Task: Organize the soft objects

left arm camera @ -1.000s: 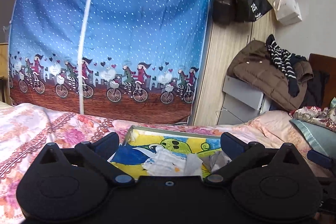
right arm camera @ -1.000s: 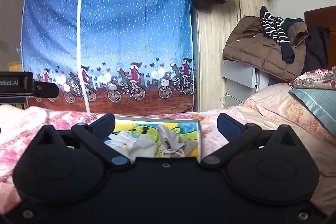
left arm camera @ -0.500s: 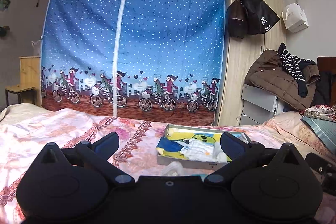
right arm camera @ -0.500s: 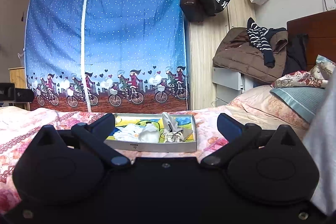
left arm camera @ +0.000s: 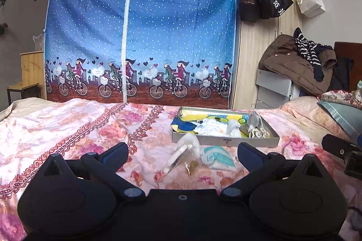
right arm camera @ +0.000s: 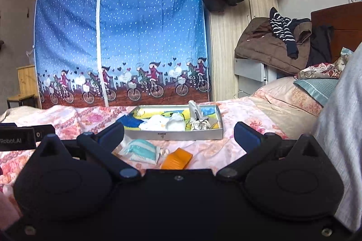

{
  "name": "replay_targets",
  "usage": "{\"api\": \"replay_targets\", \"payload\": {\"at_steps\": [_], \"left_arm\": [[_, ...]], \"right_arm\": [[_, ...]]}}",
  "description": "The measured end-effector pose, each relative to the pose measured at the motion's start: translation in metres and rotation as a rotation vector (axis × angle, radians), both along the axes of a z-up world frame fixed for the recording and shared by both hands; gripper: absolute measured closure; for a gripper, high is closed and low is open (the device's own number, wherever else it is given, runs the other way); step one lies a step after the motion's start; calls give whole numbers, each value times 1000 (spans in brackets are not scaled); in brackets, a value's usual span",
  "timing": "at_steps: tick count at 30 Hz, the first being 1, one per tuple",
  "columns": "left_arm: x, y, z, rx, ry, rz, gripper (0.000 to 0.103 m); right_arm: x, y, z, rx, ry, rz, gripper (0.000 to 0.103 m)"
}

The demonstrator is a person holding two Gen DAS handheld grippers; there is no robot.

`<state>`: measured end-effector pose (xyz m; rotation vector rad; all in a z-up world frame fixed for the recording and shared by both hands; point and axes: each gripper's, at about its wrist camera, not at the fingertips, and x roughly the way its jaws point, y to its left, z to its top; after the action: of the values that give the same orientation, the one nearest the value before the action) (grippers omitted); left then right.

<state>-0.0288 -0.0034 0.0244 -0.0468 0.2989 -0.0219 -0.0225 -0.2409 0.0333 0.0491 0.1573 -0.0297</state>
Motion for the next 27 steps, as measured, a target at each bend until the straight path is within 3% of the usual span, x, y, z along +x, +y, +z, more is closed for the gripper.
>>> {"api": "replay_targets", "payload": {"at_steps": [13, 27], "left_arm": [[24, 12, -20, -57, 158, 25, 1], [32, 4, -28, -35, 201, -9, 1]], "right_arm": [[22, 8, -21, -24, 172, -14, 0], [29, 16, -38, -32, 252, -12, 0]]}}
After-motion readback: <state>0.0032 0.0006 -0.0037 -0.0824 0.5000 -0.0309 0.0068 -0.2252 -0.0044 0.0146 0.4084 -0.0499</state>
